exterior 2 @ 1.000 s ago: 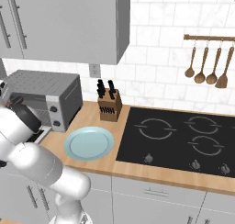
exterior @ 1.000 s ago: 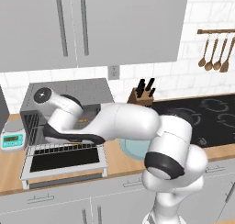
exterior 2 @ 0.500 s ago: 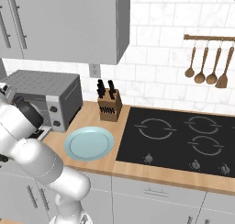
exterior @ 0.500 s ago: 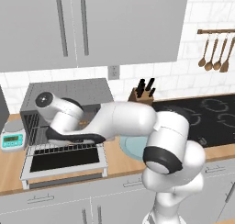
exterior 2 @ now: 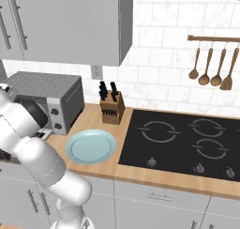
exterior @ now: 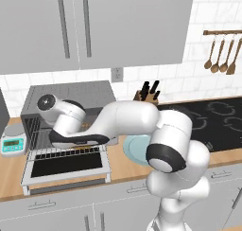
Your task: Pick up the kebab skewer and baguette bread, and place them inside the toaster oven. Close the toaster oven door and start by setting the timer.
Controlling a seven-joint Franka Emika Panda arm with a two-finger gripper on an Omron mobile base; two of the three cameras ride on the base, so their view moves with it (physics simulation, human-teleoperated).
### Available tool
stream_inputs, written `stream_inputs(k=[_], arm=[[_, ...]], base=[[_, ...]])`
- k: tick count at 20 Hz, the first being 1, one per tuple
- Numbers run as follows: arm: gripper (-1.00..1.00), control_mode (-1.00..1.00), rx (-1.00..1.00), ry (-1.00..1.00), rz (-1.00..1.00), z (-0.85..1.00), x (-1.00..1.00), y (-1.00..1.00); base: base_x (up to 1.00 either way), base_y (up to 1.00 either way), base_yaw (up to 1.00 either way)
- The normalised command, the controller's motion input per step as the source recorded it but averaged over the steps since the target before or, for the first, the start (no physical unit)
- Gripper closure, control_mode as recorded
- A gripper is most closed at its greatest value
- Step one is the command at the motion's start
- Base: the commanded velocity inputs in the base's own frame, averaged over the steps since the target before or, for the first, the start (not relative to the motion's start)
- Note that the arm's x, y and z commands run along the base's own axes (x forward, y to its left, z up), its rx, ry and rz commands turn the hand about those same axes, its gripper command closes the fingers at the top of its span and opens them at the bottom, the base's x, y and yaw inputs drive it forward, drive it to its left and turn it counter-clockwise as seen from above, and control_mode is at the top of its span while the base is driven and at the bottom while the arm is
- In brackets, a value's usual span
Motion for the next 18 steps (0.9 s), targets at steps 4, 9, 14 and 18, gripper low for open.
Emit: stream_inputs(k=[4,9,14,18], arm=[[1.00,-1.00,0.00,0.00,0.00,-0.06,0.22,0.11],[1.00,-1.00,0.00,0.00,0.00,-0.03,0.23,0.01],[-1.00,-1.00,0.00,0.00,0.00,0.00,0.24,0.00],[-1.00,-1.00,0.00,0.00,0.00,0.00,0.24,0.00]], base=[[0.00,0.00,0.00],[0.00,0.00,0.00],[0.00,0.00,0.00],[0.00,0.00,0.00]])
